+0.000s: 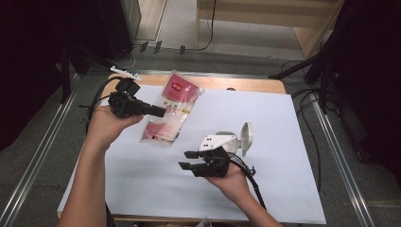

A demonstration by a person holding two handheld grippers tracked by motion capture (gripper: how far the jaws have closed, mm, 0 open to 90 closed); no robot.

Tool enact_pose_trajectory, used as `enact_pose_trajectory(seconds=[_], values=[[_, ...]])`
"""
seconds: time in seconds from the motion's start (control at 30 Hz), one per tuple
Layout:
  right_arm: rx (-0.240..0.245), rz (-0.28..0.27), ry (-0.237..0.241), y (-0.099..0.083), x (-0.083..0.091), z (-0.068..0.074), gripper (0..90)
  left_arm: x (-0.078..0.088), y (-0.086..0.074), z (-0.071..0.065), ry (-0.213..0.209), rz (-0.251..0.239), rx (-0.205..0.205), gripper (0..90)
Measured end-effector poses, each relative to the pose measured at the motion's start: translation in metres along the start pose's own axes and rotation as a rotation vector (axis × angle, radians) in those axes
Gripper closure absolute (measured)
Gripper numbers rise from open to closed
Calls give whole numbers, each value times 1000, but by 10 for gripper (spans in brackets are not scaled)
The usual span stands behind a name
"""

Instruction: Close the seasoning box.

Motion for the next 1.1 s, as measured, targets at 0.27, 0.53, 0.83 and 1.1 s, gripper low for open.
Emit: enact_pose_trajectory(seconds=[0.27, 0.53, 0.83, 1.1], values=[[23, -38, 77, 1, 25, -2, 557, -8, 2, 10, 72, -7, 3, 900], [19, -14, 56, -10, 52, -8, 557, -21, 9, 18, 69, -30, 3, 900], [26, -8, 51, -27, 72, -11, 553, -45, 17, 29, 84, -87, -1, 900], [-11, -10, 17, -42, 90, -18, 558, -70, 20, 50, 131, -106, -9, 900]])
Point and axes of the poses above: each handheld gripper's, and its own axes: x roughly backward along the jaws, y roughly out of its top, z roughly to its left, the point moved 6 cm from there along -x, roughly forward along the jaws, and after that the axes turned 15 degrees about x, right-handed, at the moved point
